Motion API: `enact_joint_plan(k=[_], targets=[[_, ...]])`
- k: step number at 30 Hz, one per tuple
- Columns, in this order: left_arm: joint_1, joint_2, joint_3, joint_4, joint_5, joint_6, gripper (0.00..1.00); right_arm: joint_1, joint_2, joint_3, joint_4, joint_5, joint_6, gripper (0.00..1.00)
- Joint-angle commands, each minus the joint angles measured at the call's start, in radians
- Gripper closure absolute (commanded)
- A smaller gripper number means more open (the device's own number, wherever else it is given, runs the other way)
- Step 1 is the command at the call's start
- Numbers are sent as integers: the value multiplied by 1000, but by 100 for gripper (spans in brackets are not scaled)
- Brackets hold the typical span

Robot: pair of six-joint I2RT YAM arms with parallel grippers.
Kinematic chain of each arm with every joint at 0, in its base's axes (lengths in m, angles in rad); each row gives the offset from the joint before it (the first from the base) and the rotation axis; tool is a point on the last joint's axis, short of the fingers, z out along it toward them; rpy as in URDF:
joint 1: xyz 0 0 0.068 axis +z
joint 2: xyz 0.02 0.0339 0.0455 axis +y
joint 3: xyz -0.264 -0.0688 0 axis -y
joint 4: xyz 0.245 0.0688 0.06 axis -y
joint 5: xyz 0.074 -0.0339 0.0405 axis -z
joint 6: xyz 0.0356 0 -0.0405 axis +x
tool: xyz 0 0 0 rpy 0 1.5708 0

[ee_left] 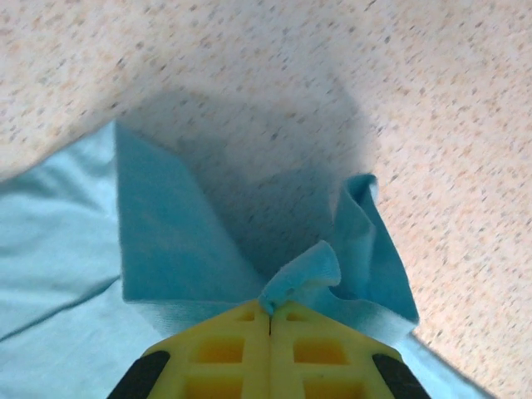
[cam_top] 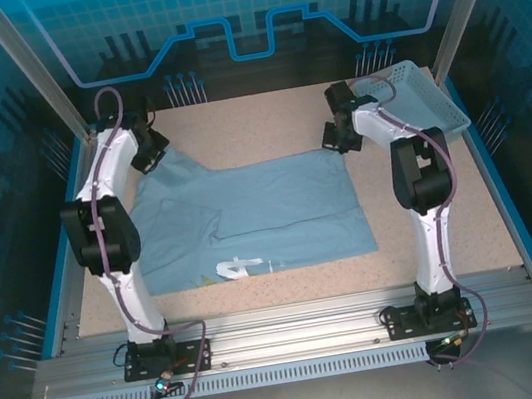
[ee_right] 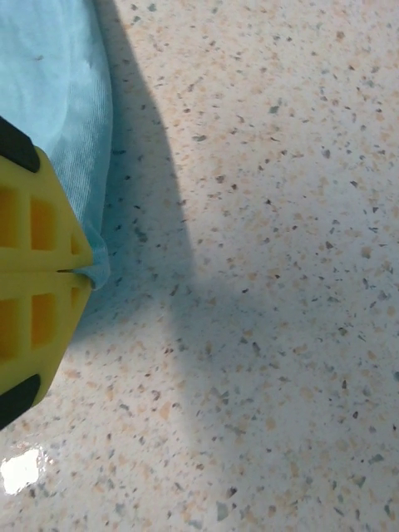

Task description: Fold and stack the t-shirts

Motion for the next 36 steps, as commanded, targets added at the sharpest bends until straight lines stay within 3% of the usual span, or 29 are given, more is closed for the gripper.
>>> enact_joint_plan(k=[1, 10, 20, 29, 36], targets=[[11, -120, -133, 29, 4, -13, 100, 9, -104, -90, 84, 1, -53, 100], [29, -453, -455, 22, -33, -41, 100, 13, -285, -322, 167, 1, -54, 100], [37, -759, -684, -66, -112, -74, 100, 33, -442, -520, 147, 32, -29, 100], [37, -919, -858, -112, -102, -109, 100, 47, -550, -677, 159, 31, -19, 100], [37, -944, -937, -119, -108, -97, 100, 60, -581, -732, 144, 19, 1, 100]])
